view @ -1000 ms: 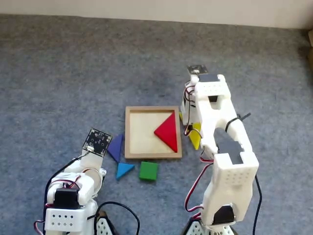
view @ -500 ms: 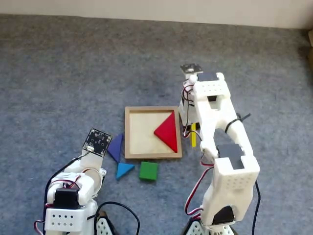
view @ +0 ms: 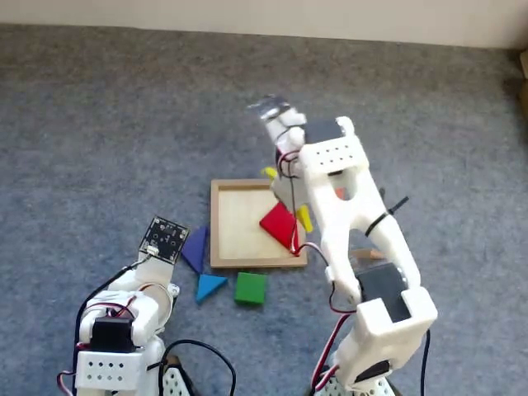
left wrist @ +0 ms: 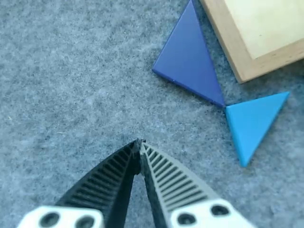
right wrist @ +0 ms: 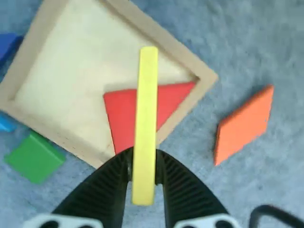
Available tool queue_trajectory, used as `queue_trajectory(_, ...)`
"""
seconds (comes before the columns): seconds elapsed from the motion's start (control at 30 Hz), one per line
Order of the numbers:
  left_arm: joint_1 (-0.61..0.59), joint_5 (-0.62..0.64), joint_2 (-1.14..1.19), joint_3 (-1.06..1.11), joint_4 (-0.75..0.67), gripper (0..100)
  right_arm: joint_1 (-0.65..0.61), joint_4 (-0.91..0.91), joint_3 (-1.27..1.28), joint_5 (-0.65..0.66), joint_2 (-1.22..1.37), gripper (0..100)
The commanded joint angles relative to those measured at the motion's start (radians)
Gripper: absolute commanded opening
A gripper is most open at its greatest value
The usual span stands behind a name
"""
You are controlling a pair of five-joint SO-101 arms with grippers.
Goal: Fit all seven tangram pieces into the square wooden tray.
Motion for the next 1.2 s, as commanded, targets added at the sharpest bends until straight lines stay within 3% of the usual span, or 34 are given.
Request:
queue_trajectory(0.0, -0.008, -0.012, -0.05, 0.019, 0.005, 1, -0.031, -0.058, -0.028, 0.172, -0.07, 0.5)
queue_trajectory(0.2, -0.008, -0.012, -0.05, 0.019, 0.005, 1, -0.082, -0.196, 0.039, 0.448, -0.07, 0.5)
queue_trajectory(0.33, -0.008, -0.012, -0.05, 0.019, 0.005, 1, -0.117, -0.381, 0.188, 0.621, -0.07, 0.7)
queue_trajectory(0.63, -0.008, -0.012, -0.05, 0.019, 0.005, 1, -0.113, -0.786, 0.404, 0.678, -0.074, 0.6)
queue_trajectory(1.17, -0.008, -0.012, -0.05, 0.019, 0.005, 1, -0.113, -0.975, 0.55, 0.677, -0.077, 2.5)
